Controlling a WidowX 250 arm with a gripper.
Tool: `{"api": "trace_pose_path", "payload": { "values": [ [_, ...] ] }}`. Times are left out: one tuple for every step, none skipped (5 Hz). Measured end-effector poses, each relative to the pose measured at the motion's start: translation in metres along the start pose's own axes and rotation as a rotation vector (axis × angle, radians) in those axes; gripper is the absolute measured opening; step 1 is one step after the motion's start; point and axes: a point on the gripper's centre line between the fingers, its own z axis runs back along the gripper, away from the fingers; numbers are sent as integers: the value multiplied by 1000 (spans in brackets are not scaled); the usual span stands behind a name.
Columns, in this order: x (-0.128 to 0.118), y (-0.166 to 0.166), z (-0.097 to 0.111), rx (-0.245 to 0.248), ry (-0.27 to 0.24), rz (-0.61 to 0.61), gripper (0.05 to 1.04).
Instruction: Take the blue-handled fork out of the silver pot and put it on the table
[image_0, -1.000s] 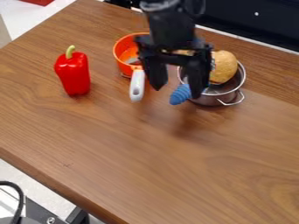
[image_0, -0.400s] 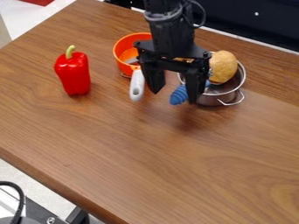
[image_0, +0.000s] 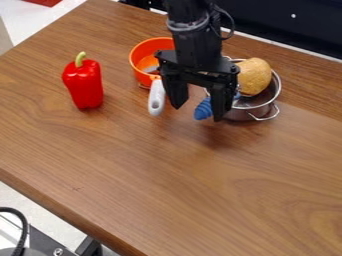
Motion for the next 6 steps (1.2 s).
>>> {"api": "trace_pose_path", "payload": {
  "values": [
    [1,-2,-7,-21,9,5,999],
    [3,0,-9,-12,-9,25,972],
    [3,1,-10,-9,-16,30,716],
    [0,4,-10,-2,7,30,435],
    [-1,6,-5,-14,29,43,357],
    [0,8,-3,-31,26,51,357]
  ]
}}
